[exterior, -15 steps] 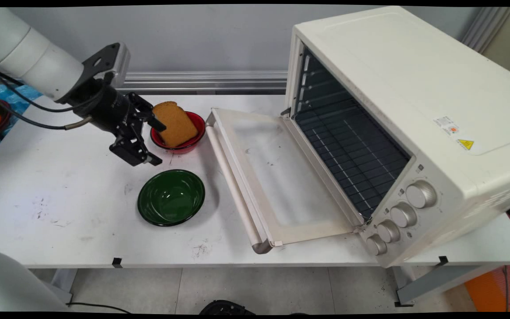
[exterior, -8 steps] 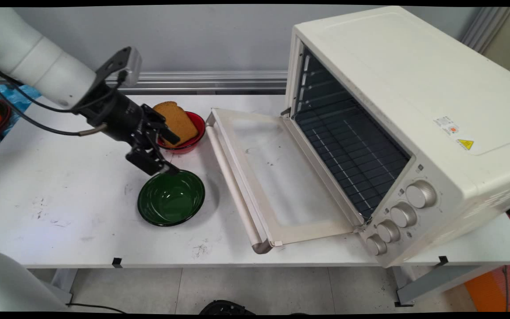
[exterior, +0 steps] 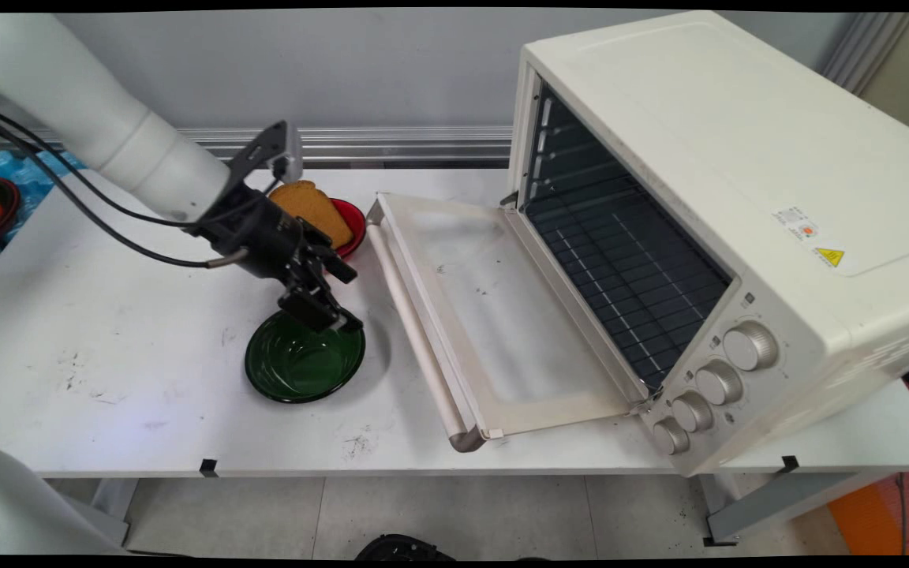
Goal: Close the oven
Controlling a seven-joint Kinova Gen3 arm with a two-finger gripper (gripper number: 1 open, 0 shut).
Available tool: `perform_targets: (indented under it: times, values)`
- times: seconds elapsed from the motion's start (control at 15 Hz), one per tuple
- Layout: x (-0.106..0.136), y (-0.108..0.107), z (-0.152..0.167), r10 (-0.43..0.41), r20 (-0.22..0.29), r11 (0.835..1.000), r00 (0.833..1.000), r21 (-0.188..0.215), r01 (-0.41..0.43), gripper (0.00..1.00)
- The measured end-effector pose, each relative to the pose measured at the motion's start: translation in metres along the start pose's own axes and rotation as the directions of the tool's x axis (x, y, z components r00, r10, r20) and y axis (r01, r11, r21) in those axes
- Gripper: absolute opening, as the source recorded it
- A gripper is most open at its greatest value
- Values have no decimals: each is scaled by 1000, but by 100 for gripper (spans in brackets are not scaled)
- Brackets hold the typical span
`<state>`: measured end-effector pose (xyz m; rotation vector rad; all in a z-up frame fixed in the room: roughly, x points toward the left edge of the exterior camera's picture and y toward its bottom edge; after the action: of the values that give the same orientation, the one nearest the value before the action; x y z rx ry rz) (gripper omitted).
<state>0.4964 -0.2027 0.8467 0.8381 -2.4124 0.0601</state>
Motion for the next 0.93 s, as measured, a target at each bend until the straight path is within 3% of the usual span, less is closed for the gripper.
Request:
perform_targets:
  times: [0.73, 0.8, 0.93]
  values:
    - [3, -19, 61, -37, -4, 999, 999, 0, 37, 100]
    - [4, -19, 66, -38, -4, 999, 999, 0, 38, 0]
    - [5, -21, 75, -40, -4, 999, 999, 2, 40, 0]
